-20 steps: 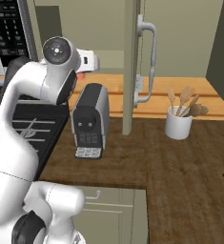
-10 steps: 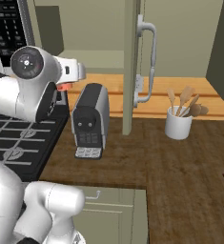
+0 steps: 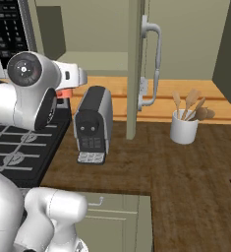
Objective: Gather all objects into one cabinet and sort the glasses and bowls to opposite sides.
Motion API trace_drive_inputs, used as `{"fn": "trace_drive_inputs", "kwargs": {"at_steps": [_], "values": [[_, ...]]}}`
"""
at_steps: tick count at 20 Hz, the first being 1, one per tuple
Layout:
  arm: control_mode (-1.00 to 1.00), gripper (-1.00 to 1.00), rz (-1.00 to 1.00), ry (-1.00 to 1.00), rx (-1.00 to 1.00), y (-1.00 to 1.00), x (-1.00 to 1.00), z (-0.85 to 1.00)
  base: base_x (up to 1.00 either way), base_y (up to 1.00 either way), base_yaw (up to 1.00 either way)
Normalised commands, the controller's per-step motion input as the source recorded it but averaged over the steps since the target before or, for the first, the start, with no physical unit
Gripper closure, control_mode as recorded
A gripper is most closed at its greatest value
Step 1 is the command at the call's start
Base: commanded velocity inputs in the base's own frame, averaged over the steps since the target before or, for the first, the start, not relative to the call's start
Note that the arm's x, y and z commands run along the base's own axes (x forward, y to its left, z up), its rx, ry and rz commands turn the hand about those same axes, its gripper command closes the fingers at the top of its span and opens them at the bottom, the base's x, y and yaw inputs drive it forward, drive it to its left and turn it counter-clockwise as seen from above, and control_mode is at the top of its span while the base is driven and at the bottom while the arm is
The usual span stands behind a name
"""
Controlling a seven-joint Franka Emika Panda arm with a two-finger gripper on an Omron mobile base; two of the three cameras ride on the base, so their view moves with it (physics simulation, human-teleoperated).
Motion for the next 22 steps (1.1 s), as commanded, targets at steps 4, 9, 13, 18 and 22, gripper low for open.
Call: {"fn": "trace_drive_inputs", "kwargs": {"at_steps": [4,9,13,18,22], "values": [[-1.0,1.0,0.0,-0.05,0.0,0.0,-0.25,0.0,0.0,0.0,0.0],[-1.0,1.0,0.0,-0.04,0.0,0.0,-0.58,0.0,0.0,0.0,0.0],[1.0,1.0,0.0,-0.01,0.0,0.0,-0.18,0.0,0.0,0.0,0.0],[1.0,1.0,0.0,0.0,0.0,0.0,0.0,0.0,-0.02,0.0,0.0],[1.0,1.0,0.0,0.0,0.0,0.0,0.0,0.0,-0.4,0.24,0.07]]}}
